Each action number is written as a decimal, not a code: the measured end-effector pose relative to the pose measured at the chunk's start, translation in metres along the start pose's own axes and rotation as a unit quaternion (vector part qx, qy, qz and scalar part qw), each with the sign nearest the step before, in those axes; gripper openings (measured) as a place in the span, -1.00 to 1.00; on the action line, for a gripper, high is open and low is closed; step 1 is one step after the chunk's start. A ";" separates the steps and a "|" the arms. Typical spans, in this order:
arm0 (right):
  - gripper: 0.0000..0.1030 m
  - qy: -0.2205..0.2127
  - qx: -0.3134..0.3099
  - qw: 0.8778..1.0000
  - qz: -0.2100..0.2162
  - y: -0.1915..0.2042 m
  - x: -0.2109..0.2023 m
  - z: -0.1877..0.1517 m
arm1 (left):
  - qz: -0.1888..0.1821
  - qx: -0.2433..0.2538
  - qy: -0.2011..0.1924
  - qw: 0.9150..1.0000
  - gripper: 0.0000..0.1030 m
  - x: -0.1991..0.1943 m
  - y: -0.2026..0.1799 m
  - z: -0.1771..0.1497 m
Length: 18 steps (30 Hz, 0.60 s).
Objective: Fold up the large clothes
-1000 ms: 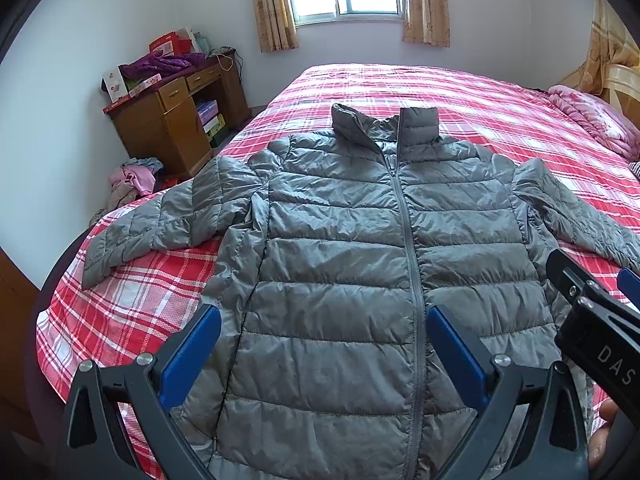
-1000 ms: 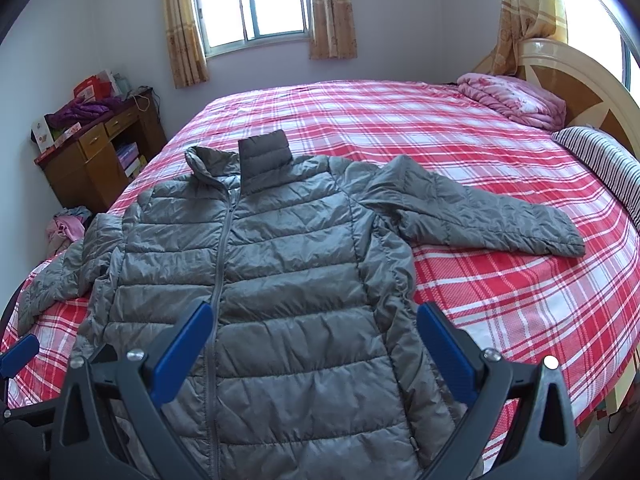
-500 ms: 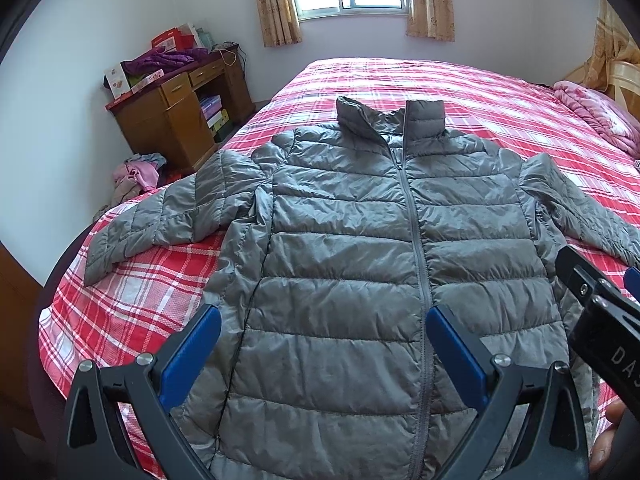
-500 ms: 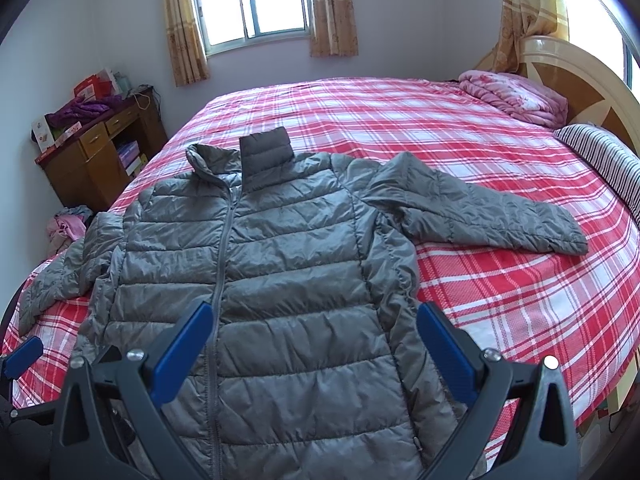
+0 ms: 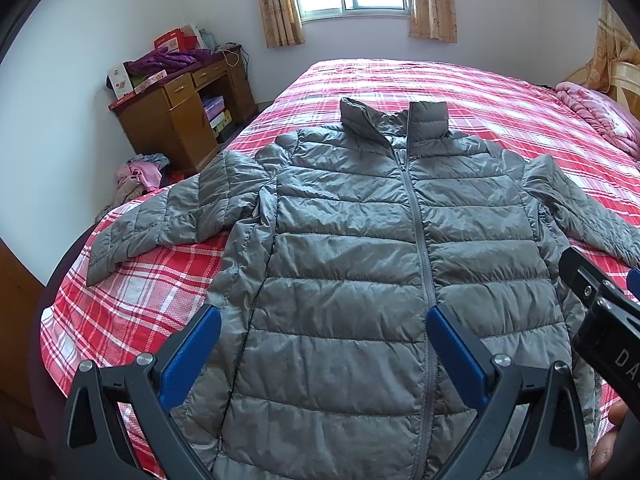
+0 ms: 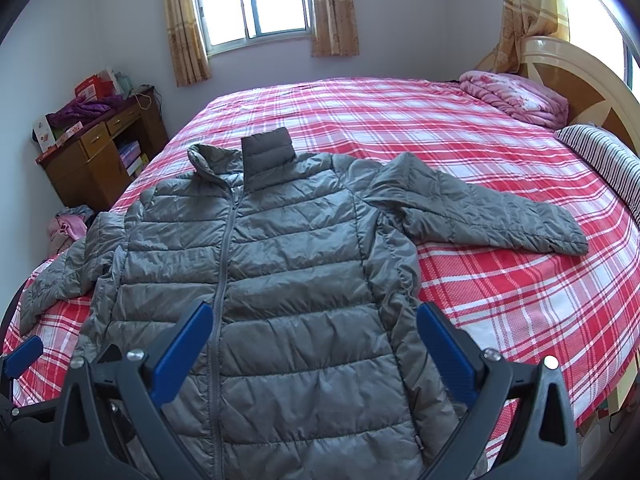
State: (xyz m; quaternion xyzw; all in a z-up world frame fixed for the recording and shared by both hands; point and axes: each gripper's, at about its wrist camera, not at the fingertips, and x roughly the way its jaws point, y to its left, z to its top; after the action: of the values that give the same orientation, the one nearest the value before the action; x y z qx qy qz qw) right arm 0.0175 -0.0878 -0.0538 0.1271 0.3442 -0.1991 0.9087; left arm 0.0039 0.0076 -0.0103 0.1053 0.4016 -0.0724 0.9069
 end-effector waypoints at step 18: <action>1.00 -0.014 0.000 1.000 0.002 -0.003 -0.008 0.009 | 0.003 -0.002 0.001 1.000 0.98 0.003 0.006 0.000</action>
State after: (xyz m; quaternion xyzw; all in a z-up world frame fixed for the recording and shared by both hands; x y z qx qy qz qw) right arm 0.0159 -0.0914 -0.0427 0.1244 0.3311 -0.1992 0.9139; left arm 0.0073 0.0127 -0.0115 0.1044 0.4022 -0.0685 0.9070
